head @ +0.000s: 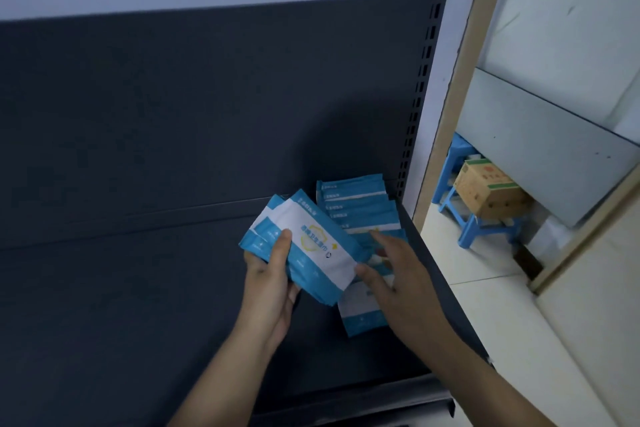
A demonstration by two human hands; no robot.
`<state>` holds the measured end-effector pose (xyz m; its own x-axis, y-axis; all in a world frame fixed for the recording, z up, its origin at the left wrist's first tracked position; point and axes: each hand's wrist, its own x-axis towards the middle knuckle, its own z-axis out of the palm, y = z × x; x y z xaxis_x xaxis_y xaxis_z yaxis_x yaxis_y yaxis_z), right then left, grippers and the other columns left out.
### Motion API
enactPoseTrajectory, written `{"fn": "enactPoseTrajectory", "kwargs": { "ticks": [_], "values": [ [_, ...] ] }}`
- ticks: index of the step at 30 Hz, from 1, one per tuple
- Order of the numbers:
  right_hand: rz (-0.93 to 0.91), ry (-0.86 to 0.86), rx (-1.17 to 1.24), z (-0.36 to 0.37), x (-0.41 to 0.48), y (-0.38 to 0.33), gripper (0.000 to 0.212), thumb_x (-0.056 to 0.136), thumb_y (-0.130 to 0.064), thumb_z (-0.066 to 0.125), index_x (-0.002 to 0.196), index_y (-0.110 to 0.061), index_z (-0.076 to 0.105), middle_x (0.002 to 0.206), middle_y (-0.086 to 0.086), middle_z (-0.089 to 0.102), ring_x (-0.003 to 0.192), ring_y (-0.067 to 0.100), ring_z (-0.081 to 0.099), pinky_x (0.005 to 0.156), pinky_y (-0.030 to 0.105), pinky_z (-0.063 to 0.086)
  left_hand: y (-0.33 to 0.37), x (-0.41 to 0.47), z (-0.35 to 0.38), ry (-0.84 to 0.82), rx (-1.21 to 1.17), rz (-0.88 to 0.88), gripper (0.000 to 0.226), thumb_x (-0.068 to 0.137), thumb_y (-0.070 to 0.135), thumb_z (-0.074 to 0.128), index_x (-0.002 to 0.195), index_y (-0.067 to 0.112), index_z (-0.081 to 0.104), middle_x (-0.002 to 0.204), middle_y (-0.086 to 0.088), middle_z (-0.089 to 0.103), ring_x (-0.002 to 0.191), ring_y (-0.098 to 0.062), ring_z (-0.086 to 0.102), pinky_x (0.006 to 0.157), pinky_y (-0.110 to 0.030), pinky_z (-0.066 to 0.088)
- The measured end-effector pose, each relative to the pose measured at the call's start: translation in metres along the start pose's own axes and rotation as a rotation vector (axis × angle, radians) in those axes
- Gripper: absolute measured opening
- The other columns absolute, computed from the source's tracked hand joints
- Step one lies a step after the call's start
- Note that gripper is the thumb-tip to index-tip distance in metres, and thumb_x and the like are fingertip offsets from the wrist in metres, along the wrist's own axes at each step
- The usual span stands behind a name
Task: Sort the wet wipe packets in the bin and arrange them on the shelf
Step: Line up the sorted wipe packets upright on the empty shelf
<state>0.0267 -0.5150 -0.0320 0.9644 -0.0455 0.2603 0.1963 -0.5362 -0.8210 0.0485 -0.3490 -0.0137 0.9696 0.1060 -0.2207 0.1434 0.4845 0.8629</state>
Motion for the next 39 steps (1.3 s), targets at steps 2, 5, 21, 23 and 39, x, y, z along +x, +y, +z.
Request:
{"fn": "enactPoseTrajectory", "kwargs": {
  "ticks": [2, 5, 21, 23, 39],
  "values": [
    [0.125, -0.016, 0.212, 0.007, -0.003, -0.005, 0.058, 0.083, -0.029, 0.066, 0.133, -0.029, 0.038, 0.121, -0.015, 0.048, 0.106, -0.004, 0.049, 0.08, 0.003, 0.041, -0.003, -0.005, 0.002, -0.029, -0.022, -0.027, 0.037, 0.093, 0.025, 0.056, 0.128, 0.024, 0.045, 0.11, -0.002, 0.07, 0.099, -0.017, 0.068, 0.08, -0.036, 0.057],
    [0.301, -0.044, 0.482, 0.016, -0.008, -0.009, 0.057, 0.072, -0.032, 0.074, 0.121, -0.032, 0.044, 0.114, -0.013, 0.058, 0.099, 0.001, 0.059, 0.076, 0.015, 0.053, -0.011, -0.014, 0.005, -0.12, -0.044, -0.077, 0.038, 0.089, 0.02, 0.057, 0.125, 0.021, 0.046, 0.11, -0.007, 0.07, 0.099, -0.021, 0.068, 0.074, -0.031, 0.059],
    [0.279, 0.042, 0.594, -0.025, -0.014, 0.004, 0.041, 0.073, 0.007, 0.071, 0.1, -0.023, 0.061, 0.094, -0.003, 0.069, 0.08, 0.005, 0.069, 0.063, 0.02, 0.055, -0.003, -0.009, -0.017, -0.497, 0.377, -0.181, 0.028, 0.092, 0.01, 0.054, 0.118, 0.019, 0.058, 0.113, 0.001, 0.069, 0.107, -0.015, 0.064, 0.09, -0.028, 0.052],
    [0.168, 0.022, 0.428, -0.037, -0.017, 0.007, 0.047, 0.073, 0.01, 0.07, 0.1, -0.027, 0.061, 0.099, -0.007, 0.065, 0.089, 0.0, 0.065, 0.069, 0.014, 0.053, -0.006, -0.011, -0.022, -0.578, 0.586, -0.105, 0.034, 0.089, 0.01, 0.061, 0.117, 0.029, 0.058, 0.115, 0.009, 0.067, 0.11, -0.008, 0.061, 0.094, -0.023, 0.047],
    [0.243, -0.067, 0.42, -0.029, -0.046, 0.042, 0.108, 0.061, 0.014, 0.078, 0.14, -0.04, 0.027, 0.137, -0.001, 0.04, 0.129, 0.012, 0.042, 0.089, 0.039, 0.054, -0.044, -0.028, -0.025, -0.604, 1.088, 0.181, 0.066, 0.083, 0.037, 0.07, 0.128, 0.052, 0.024, 0.118, 0.029, 0.033, 0.107, 0.029, 0.028, 0.088, -0.002, 0.028]
  ]
}}
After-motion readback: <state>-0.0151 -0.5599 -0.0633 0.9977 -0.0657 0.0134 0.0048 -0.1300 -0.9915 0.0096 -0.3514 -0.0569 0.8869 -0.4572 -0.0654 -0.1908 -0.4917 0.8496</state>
